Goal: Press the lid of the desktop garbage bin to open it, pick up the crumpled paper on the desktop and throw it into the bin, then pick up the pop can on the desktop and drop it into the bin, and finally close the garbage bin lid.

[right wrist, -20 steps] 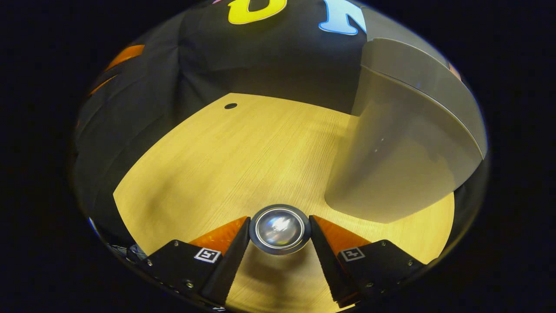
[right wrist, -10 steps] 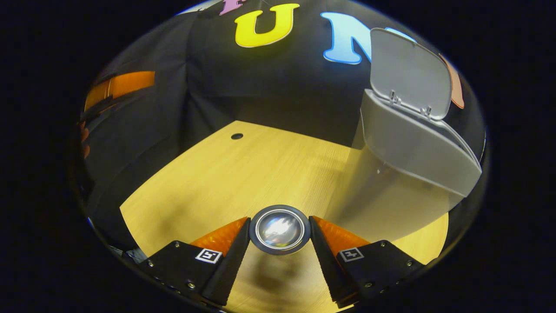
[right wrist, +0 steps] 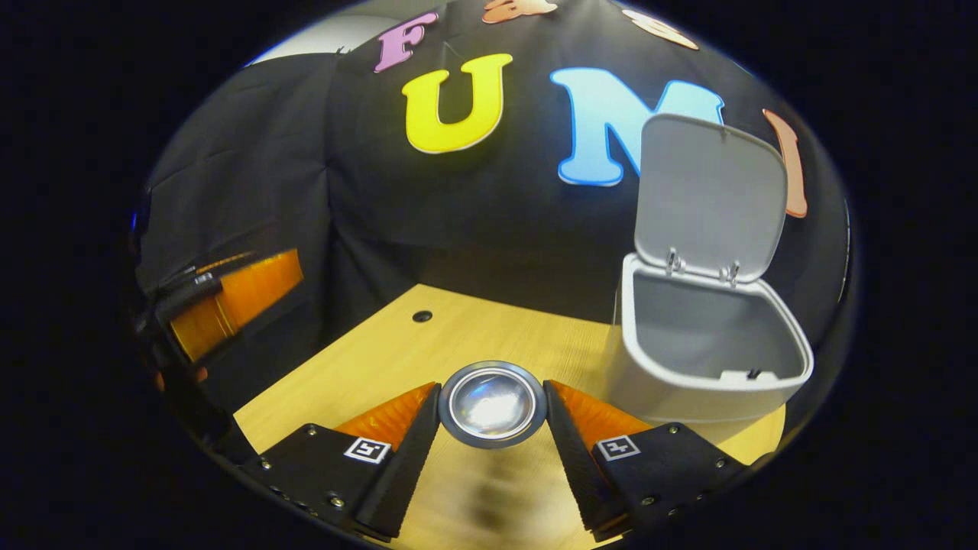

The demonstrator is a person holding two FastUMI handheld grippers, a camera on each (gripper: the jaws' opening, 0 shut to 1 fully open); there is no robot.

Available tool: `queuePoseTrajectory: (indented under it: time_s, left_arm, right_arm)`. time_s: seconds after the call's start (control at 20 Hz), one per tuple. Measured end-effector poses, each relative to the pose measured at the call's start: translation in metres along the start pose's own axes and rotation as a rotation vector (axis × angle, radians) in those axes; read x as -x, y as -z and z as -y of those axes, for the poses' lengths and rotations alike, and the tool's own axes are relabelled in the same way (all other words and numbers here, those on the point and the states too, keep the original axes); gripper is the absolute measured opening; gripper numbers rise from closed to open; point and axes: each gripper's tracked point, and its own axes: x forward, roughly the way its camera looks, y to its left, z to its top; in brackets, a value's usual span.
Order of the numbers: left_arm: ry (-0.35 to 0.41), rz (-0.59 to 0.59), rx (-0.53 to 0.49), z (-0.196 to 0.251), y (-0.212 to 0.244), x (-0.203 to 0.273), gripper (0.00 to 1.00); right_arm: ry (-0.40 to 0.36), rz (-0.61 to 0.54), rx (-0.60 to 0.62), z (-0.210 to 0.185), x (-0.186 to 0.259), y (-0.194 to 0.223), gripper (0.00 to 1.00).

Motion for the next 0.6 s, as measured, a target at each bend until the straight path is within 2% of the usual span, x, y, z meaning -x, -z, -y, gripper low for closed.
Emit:
queuePoseTrajectory:
  time_s: [0.25,0.3,0.35,0.4,0.5,0.6]
  left_arm:
    - [0.015,-0.014,0.025,0.008,0.004,-0.005,0.91]
    - [0.014,-0.015,0.031,0.008,0.004,-0.007,0.96]
    - [0.013,-0.016,0.036,0.008,0.003,-0.008,0.90]
    - [0.013,-0.017,0.041,0.007,0.003,-0.010,1.00]
    - [0.010,-0.021,0.046,0.005,0.003,-0.011,0.96]
    - [0.007,-0.025,0.043,0.005,0.005,-0.011,1.00]
  right_arm:
    - [0.038,0.147,0.006,0.023,0.011,-0.067,0.82]
    - [0.050,0.172,0.000,0.030,0.013,-0.079,0.82]
    - [0.064,0.196,-0.005,0.038,0.015,-0.089,0.82]
    - [0.080,0.214,-0.012,0.046,0.017,-0.097,0.82]
    - [0.119,0.245,-0.022,0.062,0.023,-0.107,0.82]
    - [0.164,0.264,-0.032,0.079,0.030,-0.114,0.82]
